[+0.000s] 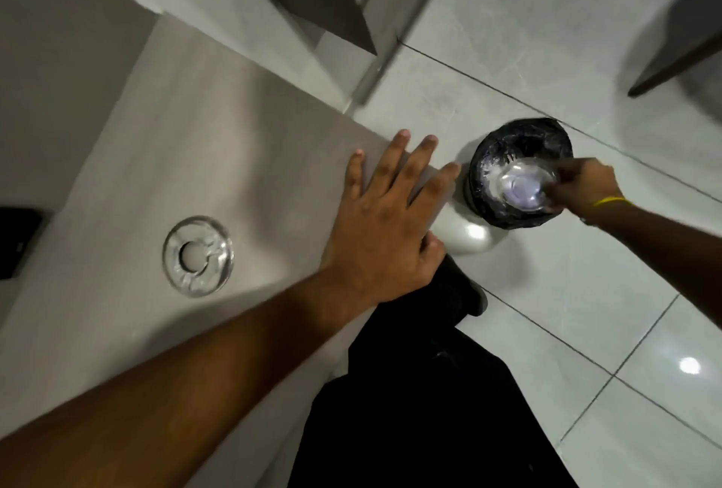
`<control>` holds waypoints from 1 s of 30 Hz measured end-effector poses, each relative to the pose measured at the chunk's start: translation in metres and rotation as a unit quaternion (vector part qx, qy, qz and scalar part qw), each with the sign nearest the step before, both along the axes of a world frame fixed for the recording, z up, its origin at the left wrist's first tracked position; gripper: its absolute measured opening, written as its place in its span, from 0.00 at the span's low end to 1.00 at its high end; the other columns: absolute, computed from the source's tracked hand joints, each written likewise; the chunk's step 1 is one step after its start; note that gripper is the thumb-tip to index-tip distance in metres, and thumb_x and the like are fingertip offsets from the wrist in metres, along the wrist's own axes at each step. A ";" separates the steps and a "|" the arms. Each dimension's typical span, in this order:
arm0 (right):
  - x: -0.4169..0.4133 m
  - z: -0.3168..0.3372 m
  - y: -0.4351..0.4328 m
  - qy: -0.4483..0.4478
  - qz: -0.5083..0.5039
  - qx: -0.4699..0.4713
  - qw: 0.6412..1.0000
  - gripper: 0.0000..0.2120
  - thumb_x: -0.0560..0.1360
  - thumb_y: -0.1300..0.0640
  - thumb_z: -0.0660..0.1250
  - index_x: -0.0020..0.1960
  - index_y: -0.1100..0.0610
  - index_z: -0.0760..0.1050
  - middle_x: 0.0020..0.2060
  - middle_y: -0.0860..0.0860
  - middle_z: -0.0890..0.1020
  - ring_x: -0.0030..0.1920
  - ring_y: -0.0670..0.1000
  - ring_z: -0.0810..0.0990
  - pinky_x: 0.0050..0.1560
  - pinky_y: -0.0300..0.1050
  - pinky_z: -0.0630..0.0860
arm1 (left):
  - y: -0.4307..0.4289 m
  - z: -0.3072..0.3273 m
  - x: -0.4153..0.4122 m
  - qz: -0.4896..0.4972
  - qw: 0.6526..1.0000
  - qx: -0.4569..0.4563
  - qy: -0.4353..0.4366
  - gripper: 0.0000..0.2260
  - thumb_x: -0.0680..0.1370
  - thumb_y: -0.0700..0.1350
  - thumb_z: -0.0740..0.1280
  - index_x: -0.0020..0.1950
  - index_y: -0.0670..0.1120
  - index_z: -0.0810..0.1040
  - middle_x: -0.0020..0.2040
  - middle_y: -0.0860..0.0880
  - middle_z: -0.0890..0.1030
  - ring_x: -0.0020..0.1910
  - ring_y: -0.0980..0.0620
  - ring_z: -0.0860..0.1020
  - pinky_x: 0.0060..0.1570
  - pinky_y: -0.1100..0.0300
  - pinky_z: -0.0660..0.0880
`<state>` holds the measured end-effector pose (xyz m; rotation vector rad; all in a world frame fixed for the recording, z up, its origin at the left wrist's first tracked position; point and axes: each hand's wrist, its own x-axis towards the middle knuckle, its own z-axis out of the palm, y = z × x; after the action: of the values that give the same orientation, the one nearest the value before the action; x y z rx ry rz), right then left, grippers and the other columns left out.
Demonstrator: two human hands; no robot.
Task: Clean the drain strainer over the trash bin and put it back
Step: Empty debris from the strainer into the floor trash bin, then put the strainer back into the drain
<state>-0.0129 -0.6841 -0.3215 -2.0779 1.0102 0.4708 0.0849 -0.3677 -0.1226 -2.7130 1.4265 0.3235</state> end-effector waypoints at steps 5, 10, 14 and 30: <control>-0.030 0.131 0.040 -0.117 -0.166 0.150 0.968 0.08 0.75 0.57 0.76 0.54 0.52 0.87 0.42 0.57 0.88 0.43 0.58 0.88 0.52 0.68 0.85 | -0.001 0.015 -0.003 0.012 0.999 0.027 0.030 0.41 0.73 0.55 0.69 0.86 0.54 0.62 0.89 0.46 0.57 0.89 0.41 0.52 0.82 0.29 0.52; -0.012 0.277 0.106 -0.191 -0.140 0.196 0.952 0.12 0.80 0.68 0.69 0.49 0.53 0.84 0.40 0.58 0.86 0.36 0.56 0.84 0.35 0.48 0.87 | -0.008 0.042 -0.006 0.064 0.994 0.049 0.079 0.40 0.82 0.57 0.67 0.89 0.54 0.52 0.91 0.49 0.45 0.90 0.44 0.43 0.83 0.27 0.45; 0.021 0.342 0.159 -0.231 -0.042 0.195 0.952 0.12 0.79 0.68 0.70 0.59 0.57 0.84 0.41 0.51 0.88 0.35 0.39 0.85 0.32 0.41 0.85 | 0.017 0.071 -0.035 0.185 0.981 -0.039 0.035 0.33 0.79 0.63 0.64 0.82 0.52 0.67 0.82 0.51 0.73 0.83 0.45 0.65 0.82 0.43 0.57; 0.114 0.320 0.430 -0.123 0.233 0.145 0.954 0.08 0.69 0.61 0.73 0.39 0.47 0.83 0.39 0.51 0.87 0.42 0.58 0.87 0.35 0.58 0.87 | 0.268 0.041 -0.136 0.639 0.758 -0.129 0.005 0.33 0.80 0.54 0.63 0.85 0.48 0.65 0.89 0.43 0.60 0.88 0.40 0.58 0.78 0.27 0.63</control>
<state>0.1012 -0.2543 -0.0014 -2.0332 0.2775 0.5411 -0.0510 -0.0993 -0.0820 -3.3892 -0.6937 0.1522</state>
